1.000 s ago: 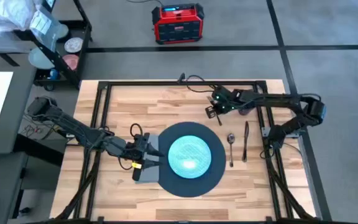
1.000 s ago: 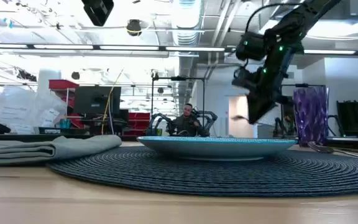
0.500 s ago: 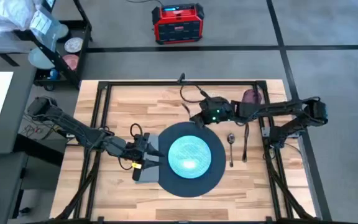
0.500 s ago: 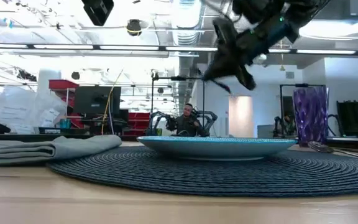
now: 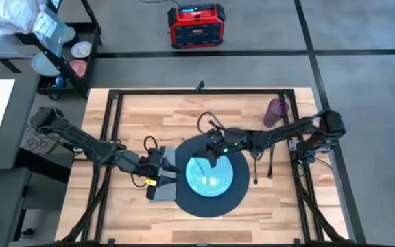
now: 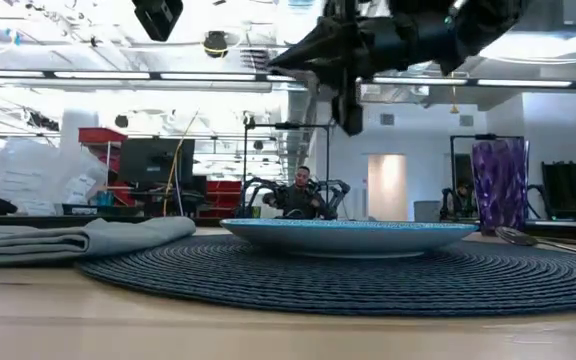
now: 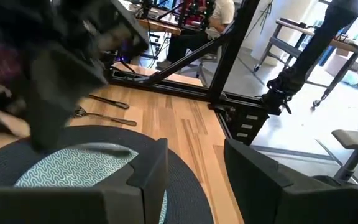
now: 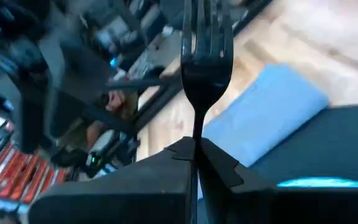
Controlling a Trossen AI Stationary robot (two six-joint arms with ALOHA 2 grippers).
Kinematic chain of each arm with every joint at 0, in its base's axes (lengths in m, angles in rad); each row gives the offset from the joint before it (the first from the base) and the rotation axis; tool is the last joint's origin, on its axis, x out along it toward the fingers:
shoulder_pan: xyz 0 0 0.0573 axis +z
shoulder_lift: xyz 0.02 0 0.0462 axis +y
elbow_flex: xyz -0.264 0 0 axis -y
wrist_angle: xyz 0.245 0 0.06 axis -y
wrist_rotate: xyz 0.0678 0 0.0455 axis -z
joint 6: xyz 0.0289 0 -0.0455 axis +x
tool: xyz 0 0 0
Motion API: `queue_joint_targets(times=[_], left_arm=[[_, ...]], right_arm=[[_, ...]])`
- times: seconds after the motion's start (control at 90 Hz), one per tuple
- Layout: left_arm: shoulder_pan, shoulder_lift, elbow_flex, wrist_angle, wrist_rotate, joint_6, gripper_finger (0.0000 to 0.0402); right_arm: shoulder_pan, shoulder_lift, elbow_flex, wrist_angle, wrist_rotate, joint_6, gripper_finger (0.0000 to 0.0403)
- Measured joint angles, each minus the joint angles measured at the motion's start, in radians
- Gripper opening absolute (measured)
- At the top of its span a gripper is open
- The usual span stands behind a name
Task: Set table place
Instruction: Put the black fork on the gray table napkin
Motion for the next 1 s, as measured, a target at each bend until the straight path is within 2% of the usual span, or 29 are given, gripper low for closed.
queue_joint_targets(times=[0.222, 0.4, 0.678, 0.8, 0.9, 1.0], left_arm=[[0.0, 0.0, 0.0, -0.001, 0.0, -0.003, 0.0141], [-0.01, 0.0, 0.0, -0.004, 0.0, 0.003, 0.0141], [-0.085, -0.005, 0.018, 0.028, 0.002, 0.194, 0.0141], [-0.14, -0.005, 0.022, 0.084, 0.103, 0.303, 0.0141], [-0.168, -0.005, 0.024, 0.097, 0.196, 0.325, 0.0141], [-0.182, -0.005, 0.023, 0.089, 0.199, 0.299, 0.0141]], right_arm=[[0.034, 0.121, 0.161, 0.002, -0.078, -0.017, 0.0], [0.044, 0.214, 0.249, -0.088, -0.115, -0.016, 0.0], [0.053, 0.327, 0.35, -0.102, -0.167, -0.006, 0.0], [0.049, 0.326, 0.384, -0.119, -0.179, -0.019, 0.0], [0.041, 0.325, 0.409, -0.179, -0.195, -0.039, 0.0], [0.04, 0.326, 0.457, -0.341, -0.179, -0.09, 0.0]])
